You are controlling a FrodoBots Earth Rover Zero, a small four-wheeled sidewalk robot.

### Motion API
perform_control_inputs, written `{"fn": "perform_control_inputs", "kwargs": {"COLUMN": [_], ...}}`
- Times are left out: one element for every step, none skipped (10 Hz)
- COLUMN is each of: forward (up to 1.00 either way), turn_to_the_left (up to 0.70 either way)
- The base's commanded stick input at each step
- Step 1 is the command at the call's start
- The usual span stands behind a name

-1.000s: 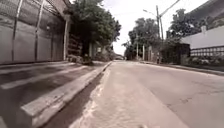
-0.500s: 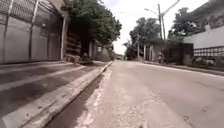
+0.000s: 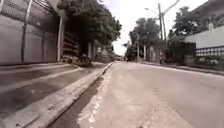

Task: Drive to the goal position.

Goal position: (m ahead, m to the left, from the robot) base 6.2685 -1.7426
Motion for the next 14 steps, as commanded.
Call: {"fn": "perform_control_inputs", "kwargs": {"forward": [0.7,0.7,0.7,0.7,0.7,0.7,0.7,0.7,0.7,0.7,0.7,0.7,0.7,0.7], "turn_to_the_left": [0.0,0.0,0.0,0.0,0.0,0.0,0.0,0.0,0.0,0.0,0.0,0.0,0.0,-0.02]}}
